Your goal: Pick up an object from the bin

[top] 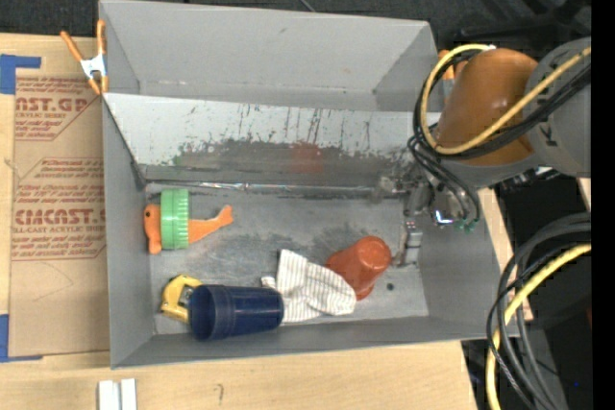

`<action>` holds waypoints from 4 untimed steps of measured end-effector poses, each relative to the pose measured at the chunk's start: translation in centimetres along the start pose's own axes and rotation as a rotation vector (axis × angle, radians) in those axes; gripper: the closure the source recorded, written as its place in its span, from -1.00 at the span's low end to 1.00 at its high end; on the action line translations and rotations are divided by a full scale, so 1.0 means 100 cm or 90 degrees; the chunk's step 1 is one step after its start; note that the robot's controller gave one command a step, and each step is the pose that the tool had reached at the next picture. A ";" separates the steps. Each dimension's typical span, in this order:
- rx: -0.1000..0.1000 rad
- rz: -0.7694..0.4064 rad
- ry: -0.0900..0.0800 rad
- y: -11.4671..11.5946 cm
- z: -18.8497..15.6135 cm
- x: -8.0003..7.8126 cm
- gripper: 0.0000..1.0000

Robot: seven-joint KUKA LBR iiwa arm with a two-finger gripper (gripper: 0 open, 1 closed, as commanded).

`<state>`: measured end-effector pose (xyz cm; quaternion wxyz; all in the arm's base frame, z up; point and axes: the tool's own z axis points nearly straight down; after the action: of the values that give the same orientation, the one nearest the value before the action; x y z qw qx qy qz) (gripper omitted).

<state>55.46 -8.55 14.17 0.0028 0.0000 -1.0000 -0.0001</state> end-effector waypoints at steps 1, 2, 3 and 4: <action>0.000 -0.001 -0.004 0.000 -0.005 -0.002 -1.00; 0.002 -0.037 -0.008 0.037 0.038 0.017 -1.00; 0.000 -0.041 -0.005 0.049 0.072 0.032 1.00; 0.000 -0.041 -0.005 0.049 0.072 0.032 1.00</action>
Offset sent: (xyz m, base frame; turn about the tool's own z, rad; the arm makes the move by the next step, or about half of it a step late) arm -0.0305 0.0621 -0.0659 -0.0966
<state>52.19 -3.63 6.97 -0.0010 0.0322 -0.9995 0.0002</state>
